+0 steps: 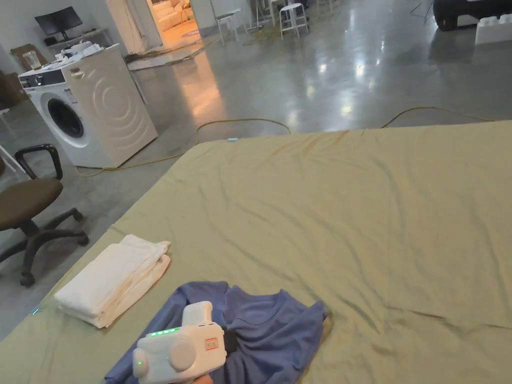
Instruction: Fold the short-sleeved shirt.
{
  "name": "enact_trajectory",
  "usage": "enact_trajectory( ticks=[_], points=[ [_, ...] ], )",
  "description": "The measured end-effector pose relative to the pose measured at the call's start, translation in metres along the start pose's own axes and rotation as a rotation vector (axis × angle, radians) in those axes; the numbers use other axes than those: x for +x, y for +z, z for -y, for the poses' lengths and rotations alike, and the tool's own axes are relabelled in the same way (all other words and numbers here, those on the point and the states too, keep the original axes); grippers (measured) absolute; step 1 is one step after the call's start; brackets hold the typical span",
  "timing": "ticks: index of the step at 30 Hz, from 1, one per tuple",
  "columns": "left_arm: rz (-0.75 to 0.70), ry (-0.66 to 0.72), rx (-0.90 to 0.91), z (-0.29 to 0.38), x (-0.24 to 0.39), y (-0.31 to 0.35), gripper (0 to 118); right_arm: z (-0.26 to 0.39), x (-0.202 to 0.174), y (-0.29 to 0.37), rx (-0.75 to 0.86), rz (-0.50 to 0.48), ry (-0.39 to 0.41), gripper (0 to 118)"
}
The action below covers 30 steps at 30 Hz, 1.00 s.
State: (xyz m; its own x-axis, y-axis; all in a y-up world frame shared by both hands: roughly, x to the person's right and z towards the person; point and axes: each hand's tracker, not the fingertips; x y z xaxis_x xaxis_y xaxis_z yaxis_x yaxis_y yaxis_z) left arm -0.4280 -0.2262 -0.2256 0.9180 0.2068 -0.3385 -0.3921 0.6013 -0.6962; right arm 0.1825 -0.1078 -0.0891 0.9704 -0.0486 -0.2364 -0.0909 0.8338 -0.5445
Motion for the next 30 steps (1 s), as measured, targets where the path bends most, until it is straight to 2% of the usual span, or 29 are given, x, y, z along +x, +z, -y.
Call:
enact_trajectory(
  ticks=[2,6,10,12,14,17,19,21,24,28,29,30],
  points=[
    [0.03,-0.035,0.054,-0.017,0.018,0.026,4,0.006,0.007,0.003,-0.003,-0.001,-0.013,0],
    [0.207,-0.026,0.175,-0.054,0.072,0.067,4,0.013,0.011,0.014,0.014,0.001,-0.036,0],
    [0.421,-0.099,0.205,-0.065,0.17,0.074,4,0.023,0.019,0.039,0.051,0.015,-0.047,0],
    [0.499,-0.194,0.173,-0.053,0.23,0.066,4,0.028,0.026,0.051,0.063,0.048,-0.048,0],
    [0.539,-0.271,0.116,-0.023,0.284,0.053,4,0.033,0.035,0.062,0.079,0.089,-0.074,0],
    [0.647,-0.369,-0.024,0.048,0.354,0.032,4,0.043,0.055,0.079,0.114,0.127,-0.189,0],
    [0.708,-0.411,-0.128,0.101,0.391,0.024,4,0.049,0.065,0.09,0.118,0.16,-0.235,0],
    [0.767,-0.483,-0.214,0.157,0.425,0.025,4,0.054,0.071,0.096,0.106,0.197,-0.218,0],
    [0.874,-0.487,-0.315,0.218,0.458,0.03,4,0.061,0.077,0.104,0.096,0.233,-0.218,0],
    [0.895,-0.537,-0.358,0.261,0.479,0.035,4,0.065,0.078,0.109,0.091,0.236,-0.238,0],
    [0.884,-0.55,-0.337,0.263,0.477,0.036,9,0.064,0.075,0.107,0.089,0.241,-0.228,0],
    [0.88,-0.551,-0.31,0.257,0.469,0.039,23,0.063,0.074,0.107,0.09,0.242,-0.217,0]
  ],
)
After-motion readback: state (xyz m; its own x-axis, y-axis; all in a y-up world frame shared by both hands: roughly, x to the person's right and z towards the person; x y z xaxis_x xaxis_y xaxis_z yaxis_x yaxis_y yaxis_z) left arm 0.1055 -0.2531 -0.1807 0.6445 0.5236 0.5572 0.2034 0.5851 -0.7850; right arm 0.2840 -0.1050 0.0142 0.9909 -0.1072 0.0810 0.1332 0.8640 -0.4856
